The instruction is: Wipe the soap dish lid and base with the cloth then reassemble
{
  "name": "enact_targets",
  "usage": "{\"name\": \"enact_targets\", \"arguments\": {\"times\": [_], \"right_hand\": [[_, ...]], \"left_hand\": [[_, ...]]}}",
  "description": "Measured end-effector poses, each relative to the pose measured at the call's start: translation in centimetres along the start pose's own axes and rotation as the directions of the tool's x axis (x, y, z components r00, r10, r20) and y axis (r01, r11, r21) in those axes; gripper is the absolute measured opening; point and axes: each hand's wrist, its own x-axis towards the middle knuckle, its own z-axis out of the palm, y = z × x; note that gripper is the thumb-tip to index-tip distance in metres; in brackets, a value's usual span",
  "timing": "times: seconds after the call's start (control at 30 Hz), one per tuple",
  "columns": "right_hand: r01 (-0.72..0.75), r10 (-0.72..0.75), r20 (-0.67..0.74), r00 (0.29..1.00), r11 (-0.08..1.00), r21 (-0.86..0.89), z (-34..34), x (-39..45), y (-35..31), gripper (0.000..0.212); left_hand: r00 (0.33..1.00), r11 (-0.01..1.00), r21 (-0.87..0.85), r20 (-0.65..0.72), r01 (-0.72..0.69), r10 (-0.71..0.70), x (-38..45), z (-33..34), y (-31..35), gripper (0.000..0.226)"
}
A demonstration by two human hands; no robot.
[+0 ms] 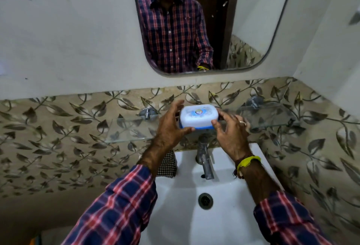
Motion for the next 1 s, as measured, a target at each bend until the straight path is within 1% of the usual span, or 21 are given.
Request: {"name": "enact_targets", "arguments": {"times": [0.07, 0.13, 0.2, 0.33, 0.47, 0.67, 0.8, 0.9, 0.93, 1.0], "right_hand": [[-0.014, 0.014, -0.006, 1.0, 0.999, -0.034, 0.2, -0.2, 0.0, 0.042], [-0.022, 0.022, -0.017, 1.0, 0.999, -0.027, 0.3, -0.4, -0.1, 0.041], [-0.04, 0.04, -0.034, 0.999, 0.999, -0.014, 0.3, -0.6, -0.3, 0.04], [-0.065, 0.063, -0.072, 0.995, 0.998, -0.023, 0.4, -1.1, -0.6, 0.04], [-0.091, 0.089, -0.072, 0.993, 0.995, -0.031, 0.6, -1.1, -0.8, 0.041], [-0.107, 0.103, -0.071, 0.992, 0.992, -0.065, 0.5, -1.3, -1.2, 0.044], [-0.084, 0.079, -0.079, 0.994, 0.995, -0.061, 0.6, -1.4, -1.4, 0.049], [-0.071, 0.07, -0.102, 0.992, 0.997, -0.01, 0.2, -2.0, -1.5, 0.053], [-0.057, 0.058, -0.125, 0.99, 0.998, 0.012, 0.1, -2.2, -1.3, 0.051], [-0.009, 0.014, -0.192, 0.981, 1.0, 0.028, -0.1, -2.4, -1.1, 0.04]], "left_hand": [[1.0, 1.0, -0.001, 0.015, 0.006, -0.006, 0.1, -0.1, -0.2, 0.097], [0.999, 1.0, 0.02, 0.032, 0.02, -0.021, 0.4, -0.1, -0.3, 0.102], [1.0, 0.998, 0.053, 0.014, 0.017, -0.017, 0.4, 0.0, -0.2, 0.105], [0.999, 0.996, 0.088, -0.05, 0.004, 0.0, -0.1, 0.6, -0.8, 0.1], [0.999, 0.996, 0.088, -0.049, -0.016, 0.02, -0.1, 0.7, -1.5, 0.101], [0.998, 0.998, 0.066, -0.055, 0.003, 0.0, 0.1, 0.9, -2.2, 0.1], [0.998, 0.996, 0.089, -0.054, 0.03, -0.025, -0.2, 0.6, -1.5, 0.099], [0.997, 0.986, 0.165, -0.072, 0.022, -0.01, -1.5, 0.3, 0.3, 0.101], [0.996, 0.982, 0.19, -0.088, 0.008, 0.009, -1.8, 0.3, 0.5, 0.102], [0.984, 0.969, 0.246, -0.173, 0.012, 0.032, -2.9, 0.4, 1.9, 0.101]]}}
